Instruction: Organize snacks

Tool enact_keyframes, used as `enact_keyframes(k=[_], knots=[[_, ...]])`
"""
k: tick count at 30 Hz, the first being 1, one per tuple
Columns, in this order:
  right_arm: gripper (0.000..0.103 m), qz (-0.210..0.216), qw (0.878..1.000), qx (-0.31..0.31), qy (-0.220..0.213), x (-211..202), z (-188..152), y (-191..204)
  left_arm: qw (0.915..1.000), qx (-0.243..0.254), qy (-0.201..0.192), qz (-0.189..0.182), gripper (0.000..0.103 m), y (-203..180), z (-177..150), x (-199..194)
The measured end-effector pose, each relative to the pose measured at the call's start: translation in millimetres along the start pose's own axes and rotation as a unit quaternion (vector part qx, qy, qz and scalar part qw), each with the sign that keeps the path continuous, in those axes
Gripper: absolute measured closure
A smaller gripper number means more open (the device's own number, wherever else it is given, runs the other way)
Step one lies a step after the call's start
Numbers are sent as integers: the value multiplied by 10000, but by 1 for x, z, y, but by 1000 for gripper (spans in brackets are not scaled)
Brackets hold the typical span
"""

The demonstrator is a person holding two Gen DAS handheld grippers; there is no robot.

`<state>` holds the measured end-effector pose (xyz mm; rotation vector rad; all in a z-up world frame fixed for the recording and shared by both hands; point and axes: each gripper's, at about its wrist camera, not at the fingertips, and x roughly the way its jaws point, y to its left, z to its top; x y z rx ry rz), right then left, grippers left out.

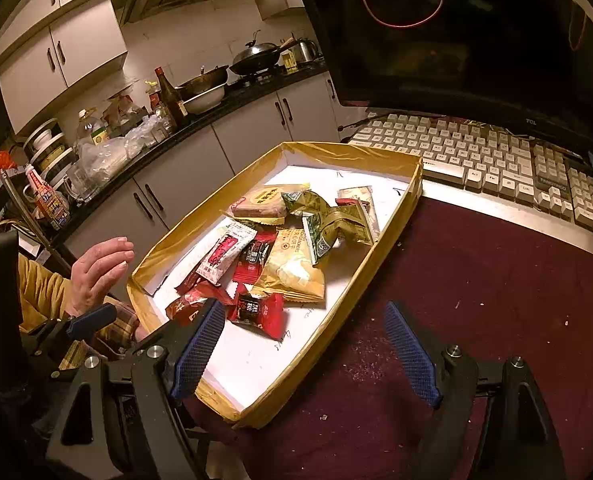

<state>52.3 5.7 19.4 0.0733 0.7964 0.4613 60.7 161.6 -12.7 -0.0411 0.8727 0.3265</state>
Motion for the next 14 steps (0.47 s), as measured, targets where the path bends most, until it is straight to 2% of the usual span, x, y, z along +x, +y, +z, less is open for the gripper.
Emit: enact_keyframes(k=[14], knots=[[20, 48, 10000, -58, 8, 0, 3, 3, 9999, 12, -40, -134, 19, 1, -2, -1]])
